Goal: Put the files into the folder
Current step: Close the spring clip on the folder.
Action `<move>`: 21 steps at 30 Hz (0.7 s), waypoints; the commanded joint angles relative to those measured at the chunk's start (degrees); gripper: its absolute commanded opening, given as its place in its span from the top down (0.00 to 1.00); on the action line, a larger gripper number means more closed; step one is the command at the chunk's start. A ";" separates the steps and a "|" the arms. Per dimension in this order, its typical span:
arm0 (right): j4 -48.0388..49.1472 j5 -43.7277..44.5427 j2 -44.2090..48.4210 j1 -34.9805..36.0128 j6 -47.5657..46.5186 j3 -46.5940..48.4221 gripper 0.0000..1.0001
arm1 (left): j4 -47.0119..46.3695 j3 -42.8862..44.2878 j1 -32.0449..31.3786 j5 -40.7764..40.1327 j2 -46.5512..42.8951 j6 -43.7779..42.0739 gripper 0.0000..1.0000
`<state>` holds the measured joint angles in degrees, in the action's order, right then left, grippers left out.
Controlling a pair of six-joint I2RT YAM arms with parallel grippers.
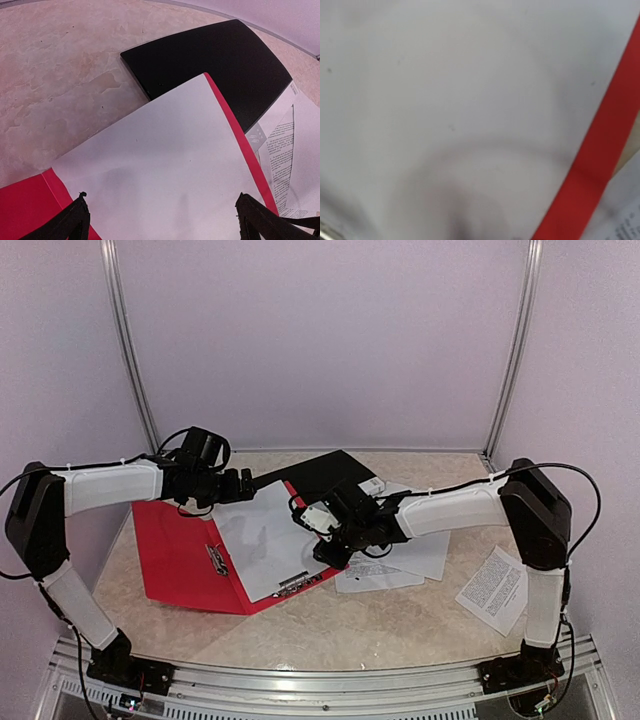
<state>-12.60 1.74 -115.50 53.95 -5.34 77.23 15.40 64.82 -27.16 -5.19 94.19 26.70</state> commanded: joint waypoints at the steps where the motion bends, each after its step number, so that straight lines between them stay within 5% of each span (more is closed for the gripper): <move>1: -0.94 -0.76 4.41 0.57 -0.64 0.09 0.57 | -2.33 -1.83 -0.37 3.35 0.96 -0.21 0.01; 10: -1.59 -3.56 8.60 6.65 -1.74 -1.68 0.56 | -18.49 -15.61 -0.76 23.29 -5.60 -1.40 0.03; 21: -5.09 -3.81 1.56 13.77 -1.82 6.37 0.56 | -22.44 -25.18 -1.14 16.32 -18.91 -3.93 0.04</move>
<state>-14.44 -2.96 -110.02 65.76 -6.46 79.07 -5.34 40.56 -28.34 14.68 78.22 24.51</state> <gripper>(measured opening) 0.439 0.960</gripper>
